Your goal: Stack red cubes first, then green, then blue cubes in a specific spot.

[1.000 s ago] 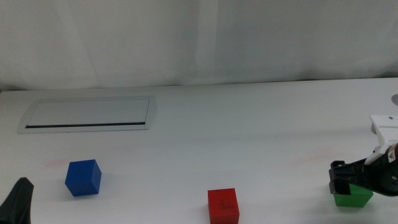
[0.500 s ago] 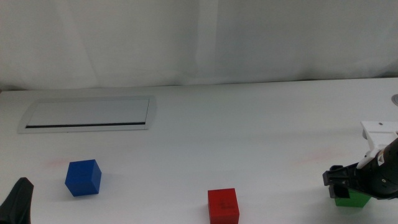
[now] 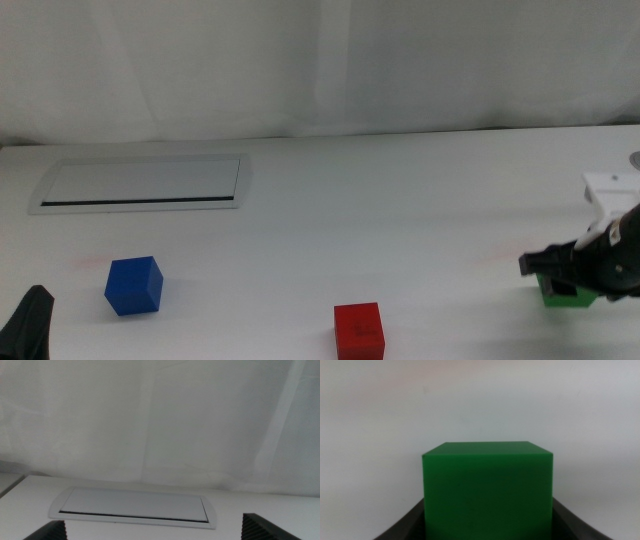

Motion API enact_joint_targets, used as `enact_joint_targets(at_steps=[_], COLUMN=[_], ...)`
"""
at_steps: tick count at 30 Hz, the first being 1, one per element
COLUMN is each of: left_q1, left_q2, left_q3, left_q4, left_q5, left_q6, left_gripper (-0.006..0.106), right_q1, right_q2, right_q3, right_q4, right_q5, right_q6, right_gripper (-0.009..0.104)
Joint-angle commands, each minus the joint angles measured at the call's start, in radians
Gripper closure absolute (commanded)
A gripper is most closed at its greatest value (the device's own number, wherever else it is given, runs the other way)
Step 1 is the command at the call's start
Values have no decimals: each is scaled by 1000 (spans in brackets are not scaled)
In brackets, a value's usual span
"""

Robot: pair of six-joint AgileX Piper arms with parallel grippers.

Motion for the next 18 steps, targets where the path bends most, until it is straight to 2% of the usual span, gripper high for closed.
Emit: enact_joint_targets(at_steps=[1, 6, 12, 18], left_q1=[1, 1, 1, 1], left_q2=[-5, -5, -5, -5], left_q3=[4, 4, 4, 4], left_q4=[-5, -5, -5, -5], left_q5=[-12, -12, -12, -5], left_q6=[-1, -1, -1, -1], left_gripper=[14, 14, 14, 14], right_q1=[-3, 26, 153, 351], right_q2=[-44, -127, -154, -154], right_q3=[-50, -188, -370, -448], right_q4=[3, 32, 26, -57], right_q5=[51, 175, 377, 441], right_q6=[-5, -5, 67, 253], right_gripper=[97, 98, 98, 98])
